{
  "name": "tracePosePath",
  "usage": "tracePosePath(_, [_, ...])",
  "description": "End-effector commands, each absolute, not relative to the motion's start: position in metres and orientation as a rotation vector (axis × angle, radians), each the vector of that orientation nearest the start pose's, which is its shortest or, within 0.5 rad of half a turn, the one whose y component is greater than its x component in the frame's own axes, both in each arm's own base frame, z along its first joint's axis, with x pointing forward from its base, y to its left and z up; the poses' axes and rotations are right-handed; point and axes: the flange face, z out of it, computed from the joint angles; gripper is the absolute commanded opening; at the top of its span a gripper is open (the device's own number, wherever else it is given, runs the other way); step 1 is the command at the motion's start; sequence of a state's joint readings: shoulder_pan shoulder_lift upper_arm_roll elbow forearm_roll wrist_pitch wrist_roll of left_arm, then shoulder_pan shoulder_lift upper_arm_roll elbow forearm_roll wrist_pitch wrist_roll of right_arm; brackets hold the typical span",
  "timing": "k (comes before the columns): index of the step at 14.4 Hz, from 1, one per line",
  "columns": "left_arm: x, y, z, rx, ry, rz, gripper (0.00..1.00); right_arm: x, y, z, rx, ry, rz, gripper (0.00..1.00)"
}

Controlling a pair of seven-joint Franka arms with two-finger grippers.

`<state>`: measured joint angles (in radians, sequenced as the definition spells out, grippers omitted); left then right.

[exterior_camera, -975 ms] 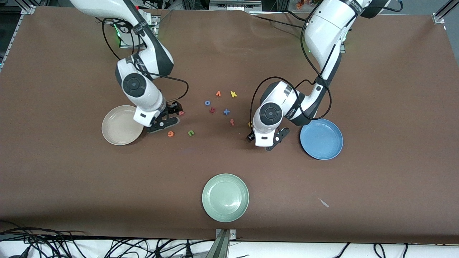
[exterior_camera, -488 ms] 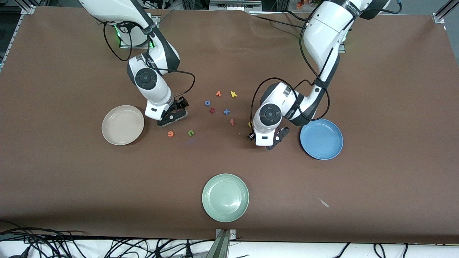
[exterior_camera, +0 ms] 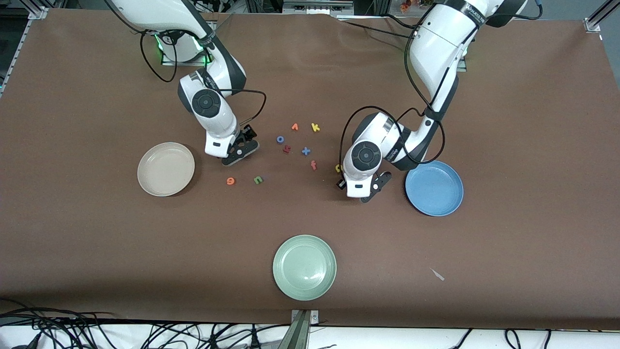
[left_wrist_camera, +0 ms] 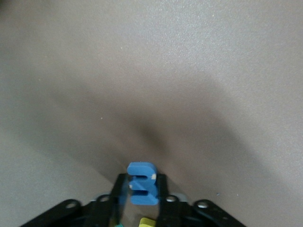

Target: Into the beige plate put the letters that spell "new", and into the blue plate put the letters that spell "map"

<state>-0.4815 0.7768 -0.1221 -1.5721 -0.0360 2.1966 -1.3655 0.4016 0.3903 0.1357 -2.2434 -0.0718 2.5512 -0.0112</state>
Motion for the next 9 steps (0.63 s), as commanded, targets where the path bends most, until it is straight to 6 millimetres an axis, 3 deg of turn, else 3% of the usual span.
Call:
tracePosePath(1, [0.570,-0.375,0.174,-2.810,-1.273,0.310,0.20,0.451,0.275,0.171,-2.988,-1.003,0.138,0.94])
tracePosePath(4, [0.575,-0.371,0.180,-2.814,-1.284,0.302,0.20,0.451,0.274,0.168,-2.986,-1.006,0.140,0.82])
tracePosePath(9, [0.597,-0.345,0.231,-2.838,-1.260,0.273,0.16,0.448,0.282,0.162,-2.974,-1.021,0.125,0.65])
